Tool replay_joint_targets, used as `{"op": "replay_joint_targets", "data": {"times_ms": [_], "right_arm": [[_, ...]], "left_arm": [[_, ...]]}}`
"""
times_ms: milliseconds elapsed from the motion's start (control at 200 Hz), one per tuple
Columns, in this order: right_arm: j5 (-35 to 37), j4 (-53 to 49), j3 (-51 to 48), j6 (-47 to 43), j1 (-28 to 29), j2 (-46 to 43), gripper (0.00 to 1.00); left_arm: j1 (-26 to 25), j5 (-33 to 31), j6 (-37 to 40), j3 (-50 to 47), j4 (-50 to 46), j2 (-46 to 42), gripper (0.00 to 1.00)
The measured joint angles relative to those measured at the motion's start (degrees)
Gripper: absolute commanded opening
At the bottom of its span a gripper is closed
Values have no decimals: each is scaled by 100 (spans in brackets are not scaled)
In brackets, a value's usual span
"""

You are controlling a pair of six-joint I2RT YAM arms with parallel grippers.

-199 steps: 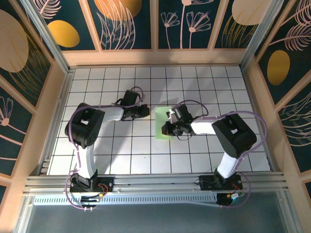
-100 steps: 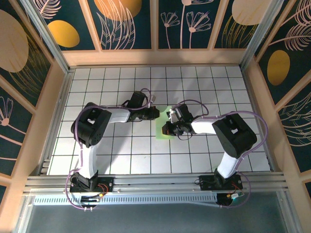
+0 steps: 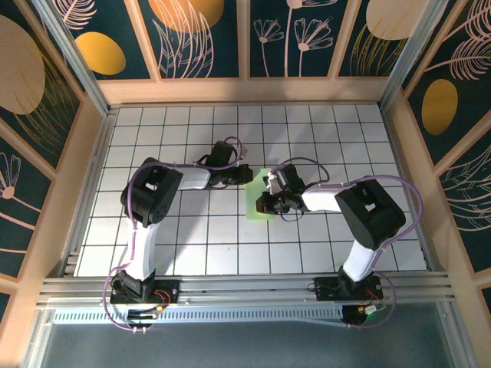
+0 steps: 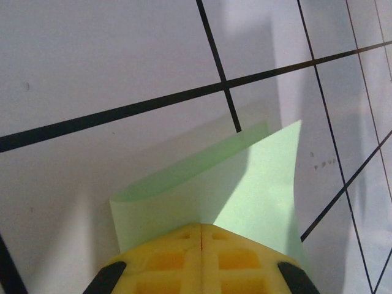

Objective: Fold a paper plane with a square sheet of paper (fold left side to right side)
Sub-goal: First fold the square sheet of paper in half at the center of the table.

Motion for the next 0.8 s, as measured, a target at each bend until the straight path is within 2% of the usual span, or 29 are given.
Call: {"op": "replay_joint_targets", "data": {"times_ms": [260,621,801], "right_arm": [[-4,7,-4,2,-4,2,0],[-20,68,-31,44,-9,4,0],[-66,157,-72,90,-22,2,0]], "left_arm": [[63,-122,-22,256,-48,160,0],[396,-293,-44,710,-59,457,0],[468,-514,-63,404,66,247,0]]}}
